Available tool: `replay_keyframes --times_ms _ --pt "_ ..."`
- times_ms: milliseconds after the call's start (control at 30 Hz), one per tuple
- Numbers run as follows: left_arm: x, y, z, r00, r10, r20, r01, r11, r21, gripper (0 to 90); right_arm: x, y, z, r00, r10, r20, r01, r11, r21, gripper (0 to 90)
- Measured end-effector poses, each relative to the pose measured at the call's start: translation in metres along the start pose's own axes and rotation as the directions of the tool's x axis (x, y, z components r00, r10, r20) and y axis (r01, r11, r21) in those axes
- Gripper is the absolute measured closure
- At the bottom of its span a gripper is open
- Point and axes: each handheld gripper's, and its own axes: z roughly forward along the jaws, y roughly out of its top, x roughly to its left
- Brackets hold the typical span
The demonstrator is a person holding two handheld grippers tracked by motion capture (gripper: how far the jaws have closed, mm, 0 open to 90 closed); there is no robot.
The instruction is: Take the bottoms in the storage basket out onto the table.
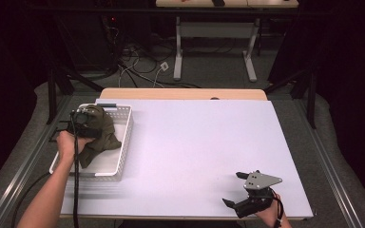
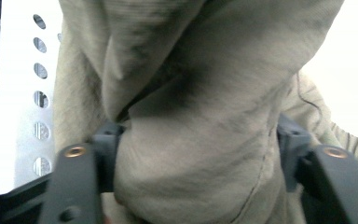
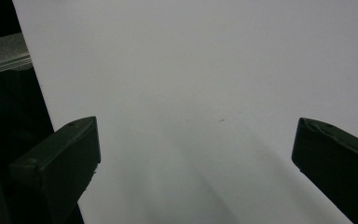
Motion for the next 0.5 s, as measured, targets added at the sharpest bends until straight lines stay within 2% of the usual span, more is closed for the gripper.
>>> replay_keyframes --times_ms 200,500 --pt "0.0005 -0.0002 0.0004 0.9998 0.012 0.017 -0.012 0.9998 0.013 53.3 -0.0001 -0.0001 0.0002 1.0000 0.002 0.001 -0.002 1.000 0.004 0.6" --pt "0.0035 -0.0009 -0.0033 0.9995 0.010 0.029 -0.010 1.0000 -0.001 55.0 -0.0002 -0.0002 -0.0002 1.0000 0.001 0.004 -0.001 1.000 0.003 0.8"
